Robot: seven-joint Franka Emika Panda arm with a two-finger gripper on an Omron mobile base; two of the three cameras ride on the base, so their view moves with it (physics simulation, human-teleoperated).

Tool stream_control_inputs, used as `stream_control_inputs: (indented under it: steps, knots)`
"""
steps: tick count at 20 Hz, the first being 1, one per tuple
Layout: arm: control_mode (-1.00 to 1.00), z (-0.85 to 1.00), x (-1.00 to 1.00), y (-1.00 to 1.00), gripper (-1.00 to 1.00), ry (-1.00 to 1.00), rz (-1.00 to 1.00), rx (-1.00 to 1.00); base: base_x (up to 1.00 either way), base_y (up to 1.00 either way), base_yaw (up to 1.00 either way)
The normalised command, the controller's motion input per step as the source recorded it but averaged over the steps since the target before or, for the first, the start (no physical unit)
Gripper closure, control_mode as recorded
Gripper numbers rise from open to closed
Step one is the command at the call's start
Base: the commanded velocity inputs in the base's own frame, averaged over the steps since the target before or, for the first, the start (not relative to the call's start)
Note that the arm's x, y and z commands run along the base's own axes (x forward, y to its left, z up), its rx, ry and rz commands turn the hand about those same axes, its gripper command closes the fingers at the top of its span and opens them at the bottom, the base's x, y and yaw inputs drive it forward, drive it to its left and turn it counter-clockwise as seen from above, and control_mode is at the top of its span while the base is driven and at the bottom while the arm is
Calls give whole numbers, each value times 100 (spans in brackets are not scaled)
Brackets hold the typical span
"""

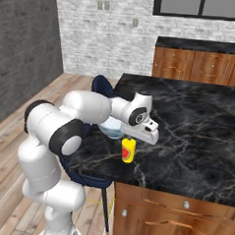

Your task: Place the cup inside the bowl on the dining table and move the bowl to any counter.

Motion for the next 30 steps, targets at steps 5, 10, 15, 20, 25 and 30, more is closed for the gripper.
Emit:
stream_control_inputs:
  steps: [5, 10, 15, 20, 25, 30]
  knots:
    - [-100, -12, 16, 0, -100, 7, 0, 6, 0, 0, 0]
    - [-100, -29, 5, 0, -100, 9, 0, 3, 0, 0, 0]
    - [-100, -40, 0, 0, -100, 12, 0, 0, 0, 0, 0]
    - [-100, 0, 0, 0, 100, 1, 0, 0, 0, 0, 0]
    - [-100, 0, -5, 0, 100, 0, 0, 1, 0, 0, 0]
    - [-100, 0, -11, 0, 100, 0, 0, 2, 0, 0, 0]
